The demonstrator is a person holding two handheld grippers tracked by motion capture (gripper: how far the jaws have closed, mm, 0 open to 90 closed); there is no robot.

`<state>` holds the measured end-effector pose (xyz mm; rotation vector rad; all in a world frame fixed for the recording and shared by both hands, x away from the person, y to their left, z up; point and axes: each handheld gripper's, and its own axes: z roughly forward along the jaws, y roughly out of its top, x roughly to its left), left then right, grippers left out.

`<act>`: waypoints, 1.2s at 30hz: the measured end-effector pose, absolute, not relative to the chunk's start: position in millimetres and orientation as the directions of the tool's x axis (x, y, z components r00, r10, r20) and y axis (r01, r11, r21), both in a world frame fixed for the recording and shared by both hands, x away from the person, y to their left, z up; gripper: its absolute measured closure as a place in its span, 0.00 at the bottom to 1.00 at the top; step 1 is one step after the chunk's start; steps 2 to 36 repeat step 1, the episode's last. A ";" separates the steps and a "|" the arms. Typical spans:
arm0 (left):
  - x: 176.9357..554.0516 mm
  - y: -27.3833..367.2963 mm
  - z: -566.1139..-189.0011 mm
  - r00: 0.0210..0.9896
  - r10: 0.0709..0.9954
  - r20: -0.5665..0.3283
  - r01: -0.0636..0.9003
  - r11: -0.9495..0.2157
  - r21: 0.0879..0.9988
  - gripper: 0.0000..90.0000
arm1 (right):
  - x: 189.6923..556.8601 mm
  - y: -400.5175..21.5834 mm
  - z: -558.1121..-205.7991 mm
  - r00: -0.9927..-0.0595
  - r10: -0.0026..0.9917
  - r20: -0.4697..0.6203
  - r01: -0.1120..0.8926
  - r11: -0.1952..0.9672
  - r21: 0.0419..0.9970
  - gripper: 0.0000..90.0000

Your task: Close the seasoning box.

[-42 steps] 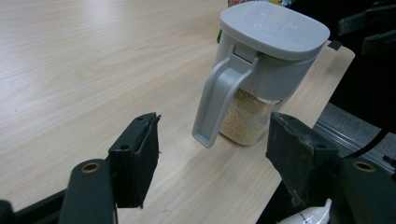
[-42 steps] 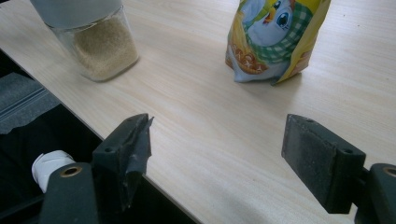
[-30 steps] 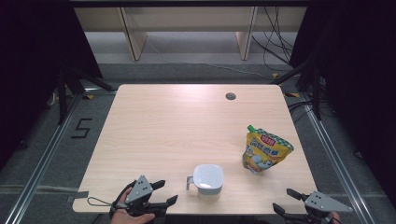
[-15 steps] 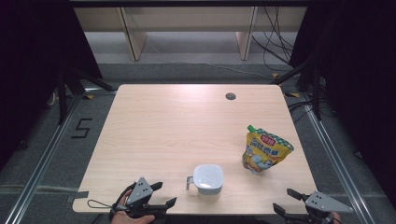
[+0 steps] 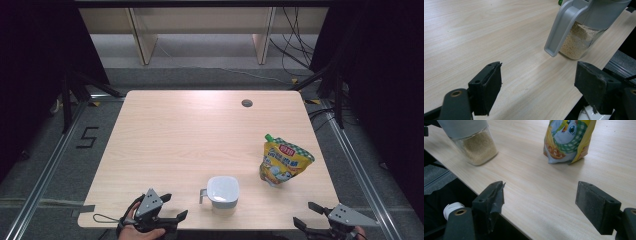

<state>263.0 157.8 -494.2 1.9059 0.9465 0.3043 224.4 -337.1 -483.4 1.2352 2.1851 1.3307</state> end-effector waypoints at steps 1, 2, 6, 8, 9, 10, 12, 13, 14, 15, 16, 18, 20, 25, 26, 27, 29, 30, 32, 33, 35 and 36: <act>263.4 158.4 -493.9 0.675 0.719 -0.163 0.477 -0.257 0.840 0.23 | 228.7 -339.4 -485.3 -0.604 0.788 0.119 0.473 0.234 0.849 0.26; 263.4 158.4 -493.9 0.675 0.719 -0.163 0.477 -0.257 0.840 0.23 | 228.7 -339.4 -485.3 -0.604 0.788 0.119 0.473 0.234 0.849 0.26; 263.4 158.4 -493.9 0.675 0.719 -0.163 0.477 -0.257 0.840 0.23 | 228.7 -339.4 -485.3 -0.604 0.788 0.119 0.473 0.234 0.849 0.26; 263.4 158.4 -493.9 0.675 0.719 -0.163 0.477 -0.257 0.840 0.23 | 228.7 -339.4 -485.3 -0.604 0.788 0.119 0.473 0.234 0.849 0.26; 263.4 158.4 -493.9 0.675 0.719 -0.163 0.477 -0.257 0.840 0.23 | 228.7 -339.4 -485.3 -0.604 0.788 0.119 0.473 0.234 0.849 0.26; 263.4 158.4 -493.9 0.675 0.719 -0.163 0.477 -0.257 0.840 0.23 | 228.7 -339.4 -485.3 -0.604 0.788 0.119 0.473 0.234 0.849 0.26; 263.4 158.4 -493.9 0.675 0.719 -0.163 0.477 -0.257 0.840 0.23 | 228.7 -339.4 -485.3 -0.604 0.788 0.119 0.473 0.234 0.849 0.26; 263.4 158.4 -493.9 0.675 0.719 -0.163 0.477 -0.257 0.840 0.23 | 228.7 -339.4 -485.3 -0.604 0.788 0.119 0.473 0.234 0.849 0.26; 263.4 158.4 -493.9 0.675 0.719 -0.163 0.477 -0.257 0.840 0.23 | 228.7 -339.4 -485.3 -0.604 0.788 0.119 0.473 0.234 0.849 0.26; 263.4 158.4 -493.9 0.675 0.719 -0.163 0.477 -0.257 0.840 0.23 | 228.7 -339.4 -485.3 -0.604 0.788 0.119 0.473 0.234 0.849 0.26; 263.4 158.4 -493.9 0.675 0.719 -0.163 0.477 -0.257 0.840 0.23 | 228.7 -339.4 -485.3 -0.604 0.788 0.119 0.473 0.234 0.849 0.26; 263.4 158.4 -493.9 0.675 0.719 -0.163 0.477 -0.257 0.840 0.23 | 228.7 -339.4 -485.3 -0.604 0.788 0.119 0.473 0.234 0.849 0.26; 263.4 158.4 -493.9 0.675 0.719 -0.163 0.477 -0.257 0.840 0.23 | 228.7 -339.4 -485.3 -0.604 0.788 0.119 0.473 0.234 0.849 0.26; 263.4 158.4 -493.9 0.675 0.719 -0.163 0.477 -0.257 0.840 0.23 | 228.7 -339.4 -485.3 -0.604 0.788 0.119 0.473 0.234 0.849 0.26; 263.4 158.4 -493.9 0.675 0.719 -0.163 0.477 -0.257 0.840 0.23 | 228.7 -339.4 -485.3 -0.604 0.788 0.119 0.473 0.234 0.849 0.26; 263.4 158.4 -493.9 0.675 0.719 -0.163 0.477 -0.257 0.840 0.23 | 228.7 -339.4 -485.3 -0.604 0.788 0.119 0.473 0.234 0.849 0.26; 263.4 158.4 -493.9 0.675 0.719 -0.163 0.477 -0.257 0.840 0.23 | 228.7 -339.4 -485.3 -0.604 0.788 0.119 0.473 0.234 0.849 0.26; 263.4 158.4 -493.9 0.675 0.719 -0.163 0.477 -0.257 0.840 0.23 | 228.7 -339.4 -485.3 -0.604 0.788 0.119 0.473 0.234 0.849 0.26; 263.4 158.4 -493.9 0.675 0.719 -0.163 0.477 -0.257 0.840 0.23 | 228.7 -339.4 -485.3 -0.604 0.788 0.119 0.473 0.234 0.849 0.26; 263.4 158.4 -493.9 0.675 0.719 -0.163 0.477 -0.257 0.840 0.23 | 228.7 -339.4 -485.3 -0.604 0.788 0.119 0.473 0.234 0.849 0.26; 263.4 158.4 -493.9 0.675 0.719 -0.163 0.477 -0.257 0.840 0.23 | 228.7 -339.4 -485.3 -0.604 0.788 0.119 0.473 0.234 0.849 0.26; 263.4 158.4 -493.9 0.675 0.719 -0.163 0.477 -0.257 0.840 0.23 | 228.7 -339.4 -485.3 -0.604 0.788 0.119 0.473 0.234 0.849 0.26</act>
